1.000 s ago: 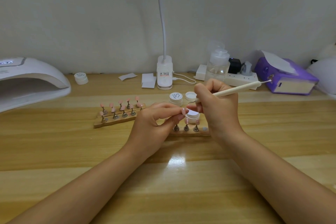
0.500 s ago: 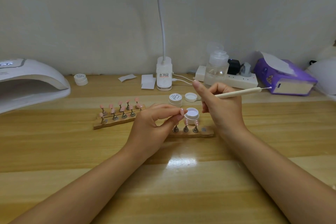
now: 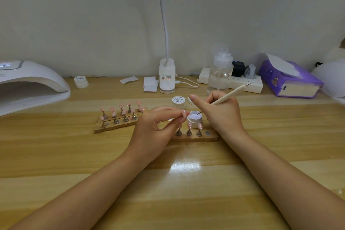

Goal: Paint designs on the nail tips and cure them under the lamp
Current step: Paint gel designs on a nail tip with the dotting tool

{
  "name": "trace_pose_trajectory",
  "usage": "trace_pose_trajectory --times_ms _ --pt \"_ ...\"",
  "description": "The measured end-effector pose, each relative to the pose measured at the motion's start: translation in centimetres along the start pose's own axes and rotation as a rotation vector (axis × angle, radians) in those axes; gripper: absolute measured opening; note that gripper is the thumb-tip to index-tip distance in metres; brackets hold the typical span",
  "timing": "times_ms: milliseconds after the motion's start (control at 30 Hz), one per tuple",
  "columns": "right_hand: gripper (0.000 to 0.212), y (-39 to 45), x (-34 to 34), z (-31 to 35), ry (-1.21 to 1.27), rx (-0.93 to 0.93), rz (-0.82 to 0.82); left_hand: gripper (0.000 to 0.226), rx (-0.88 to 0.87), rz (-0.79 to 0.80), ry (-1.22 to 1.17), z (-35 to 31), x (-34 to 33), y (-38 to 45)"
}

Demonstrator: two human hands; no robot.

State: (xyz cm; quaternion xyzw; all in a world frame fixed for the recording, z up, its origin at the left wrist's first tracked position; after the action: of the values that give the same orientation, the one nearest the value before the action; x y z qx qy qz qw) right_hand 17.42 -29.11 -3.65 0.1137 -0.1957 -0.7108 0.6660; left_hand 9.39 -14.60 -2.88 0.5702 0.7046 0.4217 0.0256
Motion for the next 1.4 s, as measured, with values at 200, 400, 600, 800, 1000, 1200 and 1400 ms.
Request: trace_pose_trajectory --times_ms 200,400,600,800,1000,1200,1400 --pt "0.046 0.12 0.09 -0.62 -0.043 -0.011 -0.011 0.023 -0.008 0.001 -0.011 -0.38 0.07 0.03" --pt "0.046 -0.02 -0.13 -0.7 -0.045 0.014 0.017 0.021 -0.014 -0.004 0.014 -0.16 0.01 0.06" --pt "0.044 -0.16 -0.29 -0.65 -0.036 0.021 0.037 0.02 -0.017 -0.009 0.017 -0.15 0.02 0.09" --pt "0.044 -0.3 -0.3 -0.62 -0.016 0.022 0.044 0.02 -0.012 -0.009 0.011 -0.16 -0.01 0.07" --pt "0.045 -0.21 -0.15 -0.45 -0.014 0.036 0.019 0.022 -0.012 -0.007 0.007 -0.3 0.02 0.08" --pt "0.046 -0.01 0.13 -0.12 0.022 0.061 -0.034 0.023 -0.02 -0.008 0.006 -0.41 0.04 0.1" --pt "0.044 -0.14 0.04 0.05 0.08 0.057 -0.032 0.023 -0.003 -0.004 0.007 -0.32 0.06 0.06"
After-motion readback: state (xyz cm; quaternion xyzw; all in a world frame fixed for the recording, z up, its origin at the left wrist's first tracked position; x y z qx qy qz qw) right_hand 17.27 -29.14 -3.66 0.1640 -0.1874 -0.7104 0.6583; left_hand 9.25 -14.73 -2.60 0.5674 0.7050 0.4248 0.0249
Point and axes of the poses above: each hand's wrist, its own y-axis towards the middle knuckle, its own x-axis out of the back of the hand, z = x × y, the point moved 4 cm from there along y, towards the middle knuckle, and after that the axes turned 7 degrees about y, right-handed, at the moved point
